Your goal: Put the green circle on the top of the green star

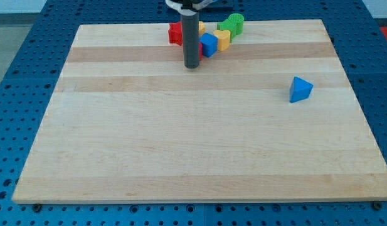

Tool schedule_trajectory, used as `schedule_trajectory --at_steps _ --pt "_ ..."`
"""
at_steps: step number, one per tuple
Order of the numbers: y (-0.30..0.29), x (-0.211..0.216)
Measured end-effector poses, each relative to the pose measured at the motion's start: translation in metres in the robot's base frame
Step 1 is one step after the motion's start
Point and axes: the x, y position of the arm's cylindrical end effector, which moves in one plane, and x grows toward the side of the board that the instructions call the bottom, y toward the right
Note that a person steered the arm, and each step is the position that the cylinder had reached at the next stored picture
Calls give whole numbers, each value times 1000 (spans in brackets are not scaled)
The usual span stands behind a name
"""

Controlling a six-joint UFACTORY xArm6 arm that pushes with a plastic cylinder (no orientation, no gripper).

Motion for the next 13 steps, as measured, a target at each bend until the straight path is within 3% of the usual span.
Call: schedule_trajectory --at_steps 3,4,5,6,7,10,11,12,13 --pt "13 -34" --pt "-26 7" --pt "-91 -22" --pt "-111 -65" --pt "-105 -88" --pt "-24 -85" --pt "-57 -83" --pt "-108 -26" --pt "-72 70"
